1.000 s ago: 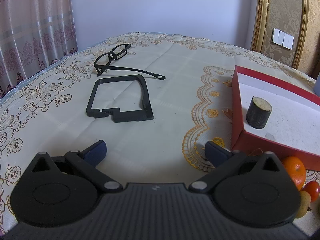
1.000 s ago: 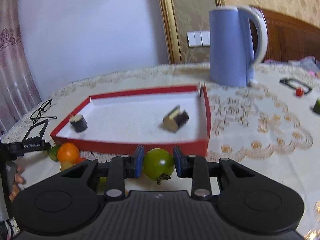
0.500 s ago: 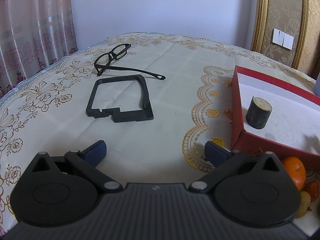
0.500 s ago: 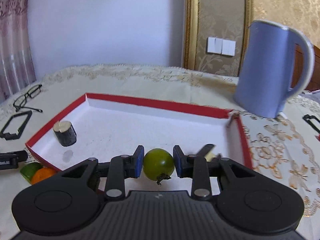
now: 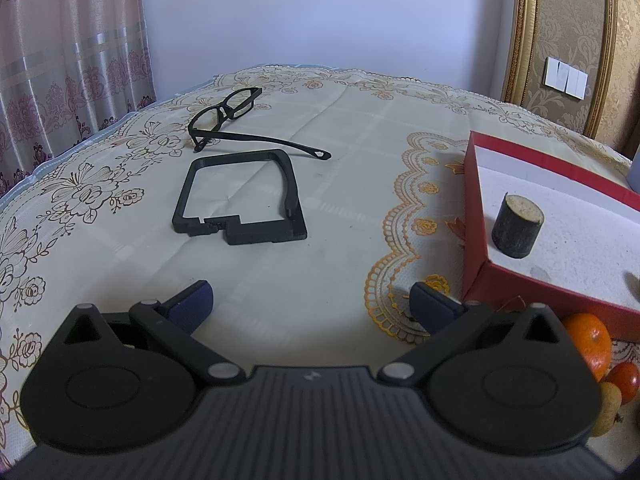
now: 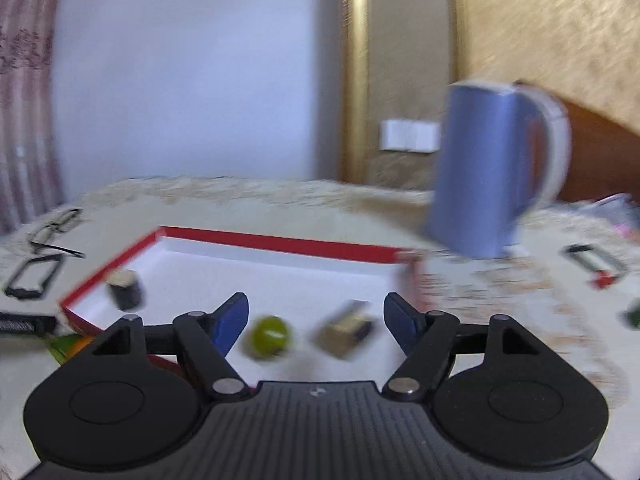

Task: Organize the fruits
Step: 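Place the green tomato in the red tray and open the right gripper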

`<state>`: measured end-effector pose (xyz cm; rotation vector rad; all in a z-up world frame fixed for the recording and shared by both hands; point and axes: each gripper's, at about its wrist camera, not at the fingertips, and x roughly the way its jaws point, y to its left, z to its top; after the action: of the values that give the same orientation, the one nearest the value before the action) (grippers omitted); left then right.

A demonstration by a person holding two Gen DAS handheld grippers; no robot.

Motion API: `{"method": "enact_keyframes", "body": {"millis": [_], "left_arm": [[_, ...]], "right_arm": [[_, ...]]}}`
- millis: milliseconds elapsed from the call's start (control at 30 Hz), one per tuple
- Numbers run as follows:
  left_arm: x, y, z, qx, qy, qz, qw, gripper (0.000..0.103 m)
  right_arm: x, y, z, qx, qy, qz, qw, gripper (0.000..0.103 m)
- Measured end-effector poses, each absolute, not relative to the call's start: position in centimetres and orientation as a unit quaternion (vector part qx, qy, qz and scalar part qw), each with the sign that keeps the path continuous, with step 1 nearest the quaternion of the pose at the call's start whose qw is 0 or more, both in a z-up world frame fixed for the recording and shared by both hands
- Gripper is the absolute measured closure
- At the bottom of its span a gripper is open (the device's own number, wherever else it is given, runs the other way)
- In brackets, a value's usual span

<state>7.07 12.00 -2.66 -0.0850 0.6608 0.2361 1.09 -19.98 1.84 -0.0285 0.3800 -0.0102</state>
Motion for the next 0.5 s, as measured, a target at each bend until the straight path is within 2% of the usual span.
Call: {"method": "enact_keyframes", "body": {"millis": [167, 433, 500], "left_arm": [[7.1, 12.0, -2.7, -0.041, 0.324, 0.116, 0.938, 0.000], [7.1, 12.0, -2.7, -0.042, 0.323, 0.116, 0.938, 0.000], [7.1, 12.0, -2.7, -0.042, 0.324, 0.116, 0.938, 0.000]], "right_arm": [[-2.5, -24.6, 0.3, -0.043, 0.187, -0.119, 0.974, 0.028], [-0.4, -29.7, -2.2, 0.037, 0.276, -0.166, 0.946, 0.028], [0.4, -29.4, -2.5, 0.019, 0.294, -0.172, 0.940, 0.012]]}}
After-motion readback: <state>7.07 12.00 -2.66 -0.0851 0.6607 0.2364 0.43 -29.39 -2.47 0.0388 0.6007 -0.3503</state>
